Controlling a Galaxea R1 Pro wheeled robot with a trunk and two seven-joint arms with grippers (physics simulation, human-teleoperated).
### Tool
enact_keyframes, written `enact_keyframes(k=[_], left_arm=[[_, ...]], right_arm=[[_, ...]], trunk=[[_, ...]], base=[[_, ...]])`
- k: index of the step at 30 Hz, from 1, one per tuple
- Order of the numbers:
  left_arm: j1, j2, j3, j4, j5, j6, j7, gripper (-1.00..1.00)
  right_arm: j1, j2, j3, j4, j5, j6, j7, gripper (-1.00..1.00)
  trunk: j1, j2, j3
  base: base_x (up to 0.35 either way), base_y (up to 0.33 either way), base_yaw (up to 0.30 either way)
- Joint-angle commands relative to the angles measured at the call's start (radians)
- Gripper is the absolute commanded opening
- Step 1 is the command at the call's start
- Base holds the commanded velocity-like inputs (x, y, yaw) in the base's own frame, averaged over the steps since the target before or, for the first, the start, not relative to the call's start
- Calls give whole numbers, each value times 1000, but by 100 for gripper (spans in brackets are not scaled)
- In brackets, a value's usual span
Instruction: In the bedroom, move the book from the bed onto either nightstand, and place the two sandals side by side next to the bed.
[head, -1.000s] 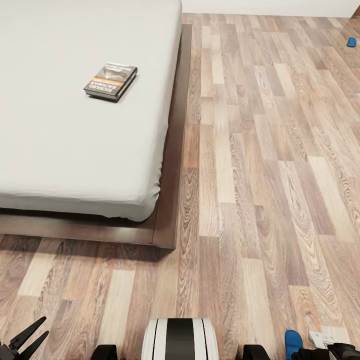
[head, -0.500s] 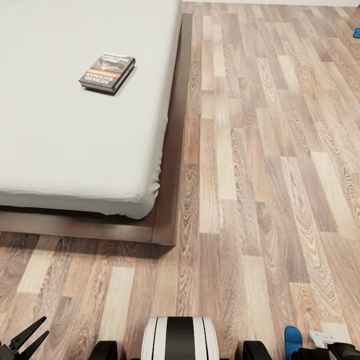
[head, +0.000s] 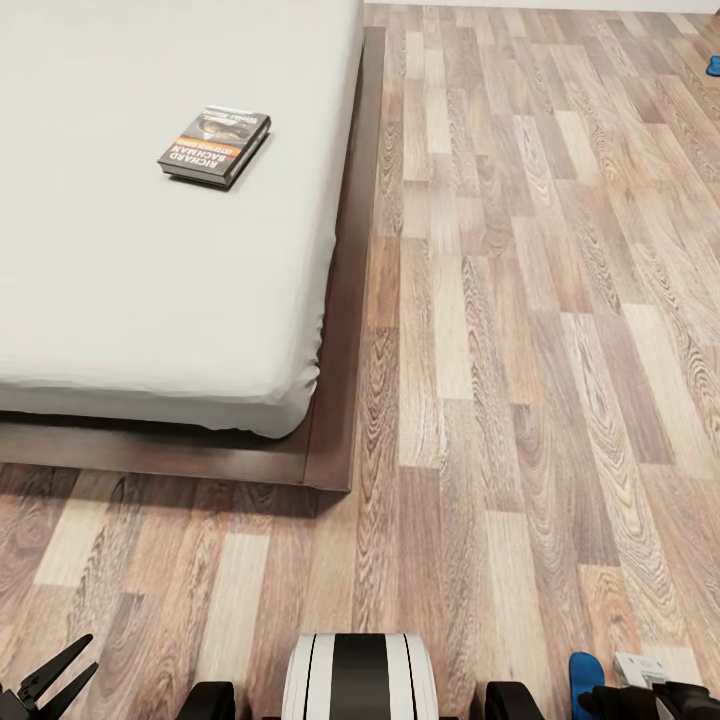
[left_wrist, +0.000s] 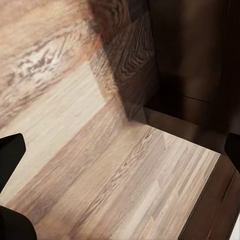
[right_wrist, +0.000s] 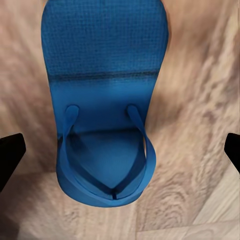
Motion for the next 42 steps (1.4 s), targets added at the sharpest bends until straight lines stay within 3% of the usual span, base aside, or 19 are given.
enact_keyframes(k=[1, 24, 42], left_arm=[[1, 0, -1, -1, 6, 9, 1, 100], [1, 0, -1, -1, 7, 9, 1, 100], [1, -2, -2, -1, 9, 9, 1, 100]], right_arm=[[0, 0, -3, -2, -9, 4, 2, 100], [-2, 0, -4, -2, -10, -31, 3, 100], [-2, 1, -4, -2, -10, -35, 4, 100]], trunk=[[0, 0, 0], [0, 0, 0], [8, -4, -70]], base=[[0, 0, 0], [0, 0, 0], [0, 0, 0]])
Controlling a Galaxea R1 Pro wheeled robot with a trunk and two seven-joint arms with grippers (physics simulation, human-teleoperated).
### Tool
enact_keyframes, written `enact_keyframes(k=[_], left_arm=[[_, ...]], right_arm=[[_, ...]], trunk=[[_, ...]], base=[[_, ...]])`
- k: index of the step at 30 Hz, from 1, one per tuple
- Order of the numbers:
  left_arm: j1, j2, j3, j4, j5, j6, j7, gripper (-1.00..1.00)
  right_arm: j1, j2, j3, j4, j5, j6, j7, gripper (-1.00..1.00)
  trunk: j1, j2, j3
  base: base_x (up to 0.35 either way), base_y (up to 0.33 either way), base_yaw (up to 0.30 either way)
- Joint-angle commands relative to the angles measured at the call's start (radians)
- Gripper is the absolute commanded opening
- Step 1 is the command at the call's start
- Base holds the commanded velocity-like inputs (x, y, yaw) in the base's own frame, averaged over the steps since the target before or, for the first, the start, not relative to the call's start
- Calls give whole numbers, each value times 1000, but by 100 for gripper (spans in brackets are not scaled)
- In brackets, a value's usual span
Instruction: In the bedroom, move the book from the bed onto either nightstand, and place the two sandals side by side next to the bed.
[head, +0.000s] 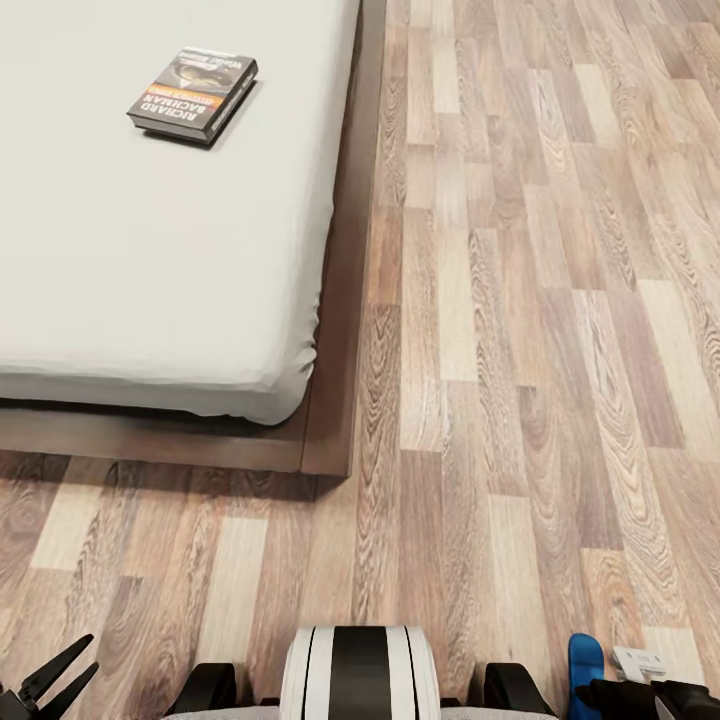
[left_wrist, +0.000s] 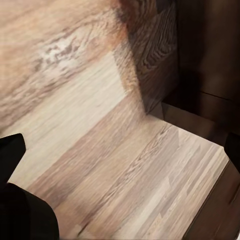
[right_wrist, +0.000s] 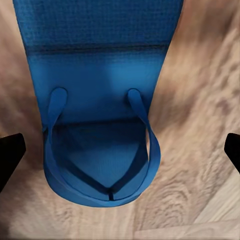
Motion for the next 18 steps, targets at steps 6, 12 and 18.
enact_keyframes(k=[6, 12, 18], left_arm=[[1, 0, -1, -1, 6, 9, 1, 100], [1, 0, -1, -1, 6, 9, 1, 100], [1, 0, -1, -1, 6, 9, 1, 100]], right_arm=[[0, 0, -3, -2, -9, 8, 2, 100], [0, 1, -3, -2, -9, 7, 2, 100], [0, 0, -3, -2, -8, 7, 2, 100]], trunk=[[2, -1, -16], [2, -1, -16], [2, -1, -16]], base=[[0, 0, 0], [0, 0, 0], [0, 0, 0]])
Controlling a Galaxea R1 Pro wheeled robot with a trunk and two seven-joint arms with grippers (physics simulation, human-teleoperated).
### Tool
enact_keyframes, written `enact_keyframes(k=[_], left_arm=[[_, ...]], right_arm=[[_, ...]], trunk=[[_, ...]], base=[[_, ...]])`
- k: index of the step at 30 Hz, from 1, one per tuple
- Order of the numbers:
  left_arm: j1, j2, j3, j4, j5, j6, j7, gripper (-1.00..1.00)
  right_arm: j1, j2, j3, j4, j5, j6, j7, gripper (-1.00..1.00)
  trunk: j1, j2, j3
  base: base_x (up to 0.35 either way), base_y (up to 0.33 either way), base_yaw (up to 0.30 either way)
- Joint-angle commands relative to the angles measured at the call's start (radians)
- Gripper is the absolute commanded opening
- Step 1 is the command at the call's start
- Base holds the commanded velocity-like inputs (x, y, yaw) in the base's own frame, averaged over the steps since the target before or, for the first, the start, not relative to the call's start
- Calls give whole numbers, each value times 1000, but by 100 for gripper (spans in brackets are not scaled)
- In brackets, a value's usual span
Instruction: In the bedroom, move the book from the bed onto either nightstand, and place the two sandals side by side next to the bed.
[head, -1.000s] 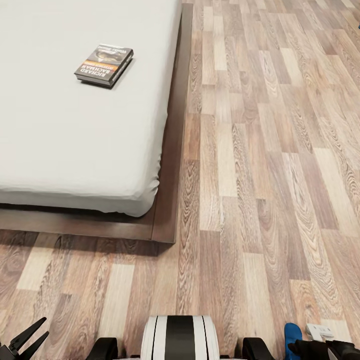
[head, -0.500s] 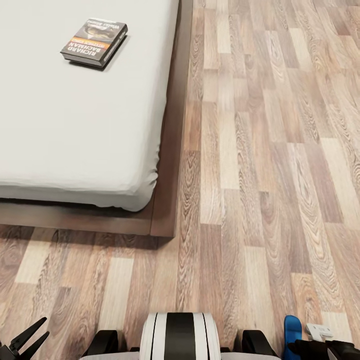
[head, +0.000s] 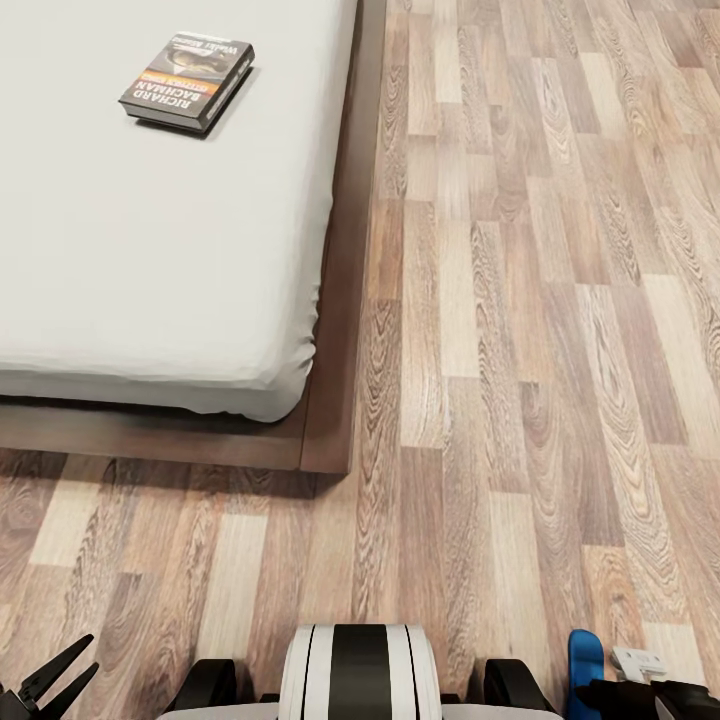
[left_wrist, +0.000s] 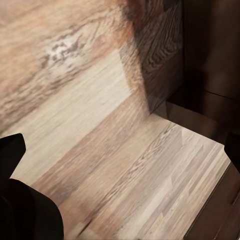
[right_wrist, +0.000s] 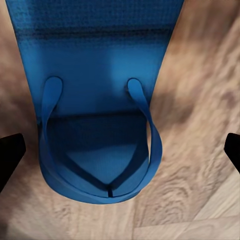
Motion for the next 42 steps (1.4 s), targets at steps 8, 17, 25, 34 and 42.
enact_keyframes(k=[8, 17, 25, 34, 42], left_arm=[[1, 0, -1, -1, 6, 9, 0, 100], [1, 0, -1, -1, 6, 9, 1, 100], [1, 0, -1, -1, 6, 9, 1, 100], [1, 0, -1, -1, 6, 9, 1, 100], [1, 0, -1, -1, 6, 9, 1, 100]], right_arm=[[0, 1, -3, -2, -9, 8, 2, 100], [0, 1, -3, -2, -9, 7, 2, 100], [0, 6, -2, -2, -9, -4, 5, 100], [0, 24, -2, -2, -8, -22, 6, 100], [0, 29, -2, -2, -8, -24, 6, 100]], trunk=[[0, 0, 0], [0, 0, 0], [0, 0, 0], [4, -2, -31], [7, -4, -62]], base=[[0, 0, 0], [0, 0, 0], [0, 0, 0], [0, 0, 0], [0, 0, 0]])
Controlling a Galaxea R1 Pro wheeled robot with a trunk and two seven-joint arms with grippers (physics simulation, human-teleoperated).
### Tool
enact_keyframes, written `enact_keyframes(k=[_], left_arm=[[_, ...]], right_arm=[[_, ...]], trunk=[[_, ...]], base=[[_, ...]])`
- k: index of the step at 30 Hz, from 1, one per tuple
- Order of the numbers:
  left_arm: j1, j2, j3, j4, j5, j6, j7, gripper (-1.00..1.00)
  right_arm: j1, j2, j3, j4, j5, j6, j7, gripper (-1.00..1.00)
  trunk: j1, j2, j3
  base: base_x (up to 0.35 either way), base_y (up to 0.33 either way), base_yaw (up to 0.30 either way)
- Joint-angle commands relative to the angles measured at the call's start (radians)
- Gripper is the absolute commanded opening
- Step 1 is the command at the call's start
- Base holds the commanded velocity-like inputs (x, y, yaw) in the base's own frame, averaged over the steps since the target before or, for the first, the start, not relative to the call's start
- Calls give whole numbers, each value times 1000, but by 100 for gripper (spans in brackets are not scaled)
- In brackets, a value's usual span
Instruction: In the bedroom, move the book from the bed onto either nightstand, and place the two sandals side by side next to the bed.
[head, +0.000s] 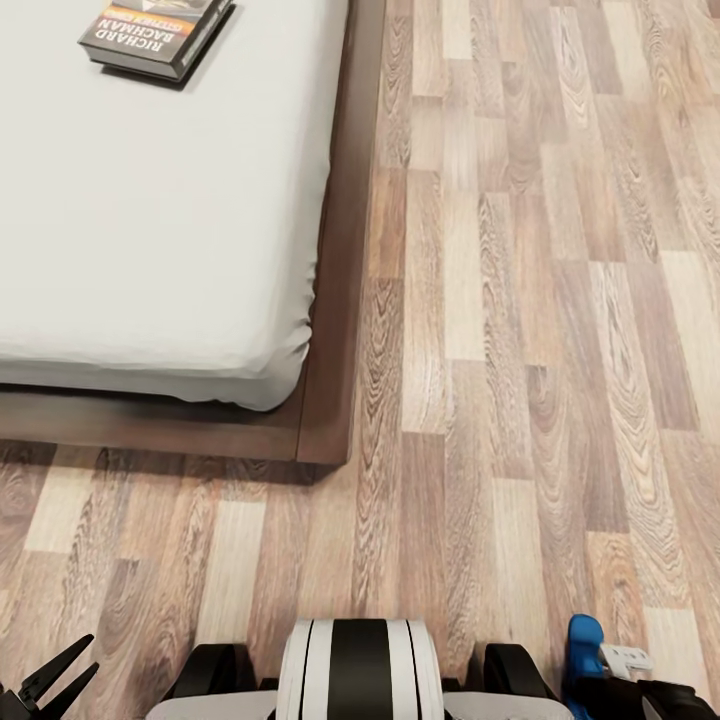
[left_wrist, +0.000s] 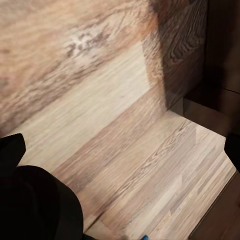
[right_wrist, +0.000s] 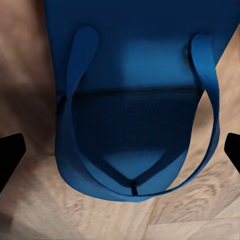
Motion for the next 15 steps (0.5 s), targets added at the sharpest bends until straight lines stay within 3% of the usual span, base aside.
enact_keyframes(k=[1, 7, 8, 15], left_arm=[[1, 0, -1, -1, 6, 9, 1, 100], [1, 0, -1, -1, 6, 8, 1, 100], [1, 0, -1, -1, 6, 8, 1, 100], [1, 0, -1, 1, 5, 8, 1, 100]], right_arm=[[0, 0, -3, -2, -9, 8, 2, 100], [0, 0, -3, -2, -9, 8, 2, 100], [0, 0, -3, -2, -9, 8, 2, -100], [0, -1, -3, -2, -9, 9, 2, -100]], trunk=[[0, 0, -4], [3, -2, -24], [3, -2, -24], [3, -2, -24]], base=[[0, 0, 0], [0, 0, 0], [0, 0, 0], [0, 0, 0]])
